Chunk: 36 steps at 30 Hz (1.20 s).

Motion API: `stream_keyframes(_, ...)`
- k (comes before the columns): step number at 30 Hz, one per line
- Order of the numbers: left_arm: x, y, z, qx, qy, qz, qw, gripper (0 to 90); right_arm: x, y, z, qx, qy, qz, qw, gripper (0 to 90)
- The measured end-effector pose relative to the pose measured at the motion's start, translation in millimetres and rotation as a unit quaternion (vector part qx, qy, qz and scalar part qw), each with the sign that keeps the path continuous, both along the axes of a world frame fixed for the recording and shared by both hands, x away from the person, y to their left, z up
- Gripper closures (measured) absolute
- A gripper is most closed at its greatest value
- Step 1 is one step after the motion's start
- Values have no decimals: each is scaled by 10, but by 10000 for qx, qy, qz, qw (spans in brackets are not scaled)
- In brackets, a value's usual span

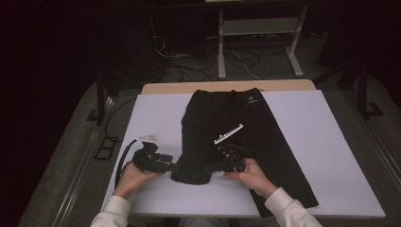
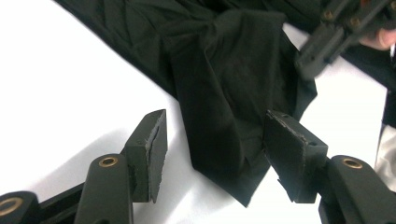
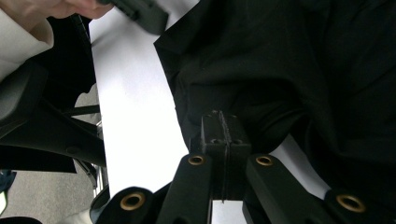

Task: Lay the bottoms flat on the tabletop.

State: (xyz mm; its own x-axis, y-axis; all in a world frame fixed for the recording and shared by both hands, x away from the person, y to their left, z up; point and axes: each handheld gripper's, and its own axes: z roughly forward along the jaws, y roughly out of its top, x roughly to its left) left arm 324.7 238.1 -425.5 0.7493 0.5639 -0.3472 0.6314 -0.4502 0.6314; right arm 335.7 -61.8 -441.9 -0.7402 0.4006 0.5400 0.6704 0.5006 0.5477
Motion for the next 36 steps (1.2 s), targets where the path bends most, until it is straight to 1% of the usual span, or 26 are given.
stream_keyframes(2,-16,4,-1,-33,37,-62,10000,414,12,-19,5,23,20,-24,10000,890)
stream_keyframes(8,-68,-21,-38,98,220,-326,9992,433,25,-60,14,72,68,-82,9999,890)
stream_keyframes(10,-93,-36,-53,225,255,-391,9987,433,30,-75,12,87,68,-82,9999,890)
stream_keyframes(12,-117,-48,-71,392,241,-409,9981,430,34,-87,12,100,89,-95,9999,891)
stream_keyframes(14,-134,-56,-85,556,174,-392,9975,458,35,-100,13,144,94,-121,9998,890)
stream_keyframes(15,-142,-61,-94,588,190,-417,9972,491,34,-107,17,163,103,-126,9997,890)
stream_keyframes(16,-147,-63,-94,616,150,-403,9972,533,32,-116,19,185,102,-128,9997,890)
stream_keyframes(17,-144,-64,-96,652,148,-416,9969,597,29,-124,24,198,110,-136,9996,890)
stream_keyframes(19,-134,-73,-105,640,268,-547,9961,706,24,-137,29,211,125,-130,9996,891)
stream_keyframes(20,-129,-78,-111,675,326,-594,9954,766,23,-145,30,220,123,-132,9996,890)
stream_keyframes(22,-129,-86,-126,657,410,-674,9947,873,21,-166,33,254,155,-152,9994,890)
stream_keyframes(23,-130,-86,-129,638,424,-690,9947,890,20,-180,36,283,168,-153,9993,890)
stream_keyframes(25,-143,-79,-126,630,386,-679,9950,898,9,-210,41,279,151,-130,9994,890)
stream_keyframes(27,-154,-57,-121,580,392,-705,9951,900,-13,-248,46,313,189,-98,9993,891)
stream_keyframes(29,-167,-32,-111,545,444,-754,9947,900,-48,-286,52,322,210,-63,9992,890)
stream_keyframes(31,-192,-12,-99,474,546,-845,9938,900,-91,-322,47,339,253,-10,9991,891)
stream_keyframes(32,-207,-9,-92,472,585,-908,9930,900,-111,-333,46,345,281,16,9990,890)
stream_keyframes(36,-284,-24,-70,551,736,-1263,9877,900,-237,-374,40,300,362,197,9987,890)
